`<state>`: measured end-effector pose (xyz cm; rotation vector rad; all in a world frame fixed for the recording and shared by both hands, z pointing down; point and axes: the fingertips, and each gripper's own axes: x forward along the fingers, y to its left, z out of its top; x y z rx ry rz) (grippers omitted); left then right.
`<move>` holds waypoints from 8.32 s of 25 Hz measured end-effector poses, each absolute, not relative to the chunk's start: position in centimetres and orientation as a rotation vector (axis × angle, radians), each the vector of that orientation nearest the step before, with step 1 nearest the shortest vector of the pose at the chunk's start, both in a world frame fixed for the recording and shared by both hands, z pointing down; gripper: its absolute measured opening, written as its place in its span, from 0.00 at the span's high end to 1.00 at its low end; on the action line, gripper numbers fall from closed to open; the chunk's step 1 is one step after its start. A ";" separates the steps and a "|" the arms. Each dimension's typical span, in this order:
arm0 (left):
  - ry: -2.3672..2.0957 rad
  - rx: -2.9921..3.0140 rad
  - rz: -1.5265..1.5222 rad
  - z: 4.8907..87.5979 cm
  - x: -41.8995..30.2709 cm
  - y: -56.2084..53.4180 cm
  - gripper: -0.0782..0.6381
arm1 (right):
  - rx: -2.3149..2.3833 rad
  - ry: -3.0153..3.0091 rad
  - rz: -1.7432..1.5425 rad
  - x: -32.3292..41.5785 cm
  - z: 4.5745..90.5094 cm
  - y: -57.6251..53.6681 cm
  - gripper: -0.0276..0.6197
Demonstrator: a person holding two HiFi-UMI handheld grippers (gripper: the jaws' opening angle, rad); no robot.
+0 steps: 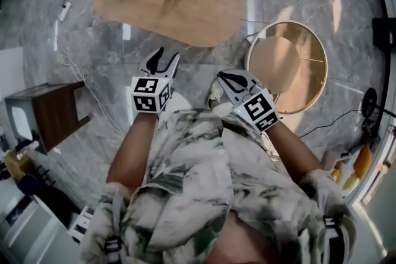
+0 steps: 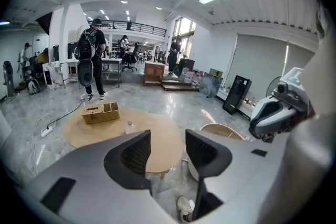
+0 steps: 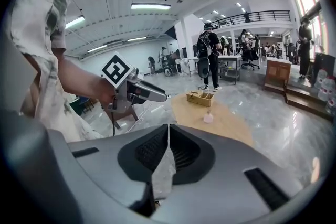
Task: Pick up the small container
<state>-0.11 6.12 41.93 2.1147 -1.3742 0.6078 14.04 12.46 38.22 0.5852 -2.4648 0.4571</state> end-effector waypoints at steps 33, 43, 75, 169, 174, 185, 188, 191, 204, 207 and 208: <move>-1.333 1.989 0.756 64.6 -6.2 -21.1 0.58 | 0.664 -2.234 0.739 9.3 49.7 -5.2 0.91; -1.343 1.929 0.815 72.7 -7.9 -26.7 0.58 | 0.659 -2.167 0.799 8.3 54.6 -8.1 0.91; -1.487 2.024 0.804 81.7 -7.6 -33.9 0.64 | 0.629 -2.027 0.883 8.3 62.3 -8.0 0.91; -1.306 2.278 0.698 41.6 -1.3 -16.4 0.69 | 0.757 -2.399 0.568 14.0 44.1 -2.2 0.91; -1.303 2.276 0.688 41.1 -1.2 -15.8 0.69 | 0.753 -2.406 0.563 14.0 44.1 -2.1 0.91; -1.300 2.275 0.687 40.6 -1.4 -15.6 0.69 | 0.744 -2.424 0.535 13.2 43.7 -2.3 0.92; -1.302 2.270 0.689 40.7 -1.5 -15.5 0.69 | 0.749 -2.430 0.532 13.3 43.6 -2.2 0.92; -1.302 2.266 0.688 40.8 -1.6 -15.5 0.69 | 0.748 -2.429 0.532 13.3 43.7 -2.2 0.92; -1.290 2.268 0.685 40.9 -1.3 -15.7 0.69 | 0.737 -2.427 0.523 13.2 43.8 -2.1 0.92; -1.288 2.267 0.683 41.0 -1.4 -15.8 0.69 | 0.731 -2.425 0.522 13.0 43.8 -2.1 0.92; -1.287 2.266 0.684 41.1 -1.5 -15.8 0.69 | 0.729 -2.424 0.522 12.9 43.9 -2.1 0.92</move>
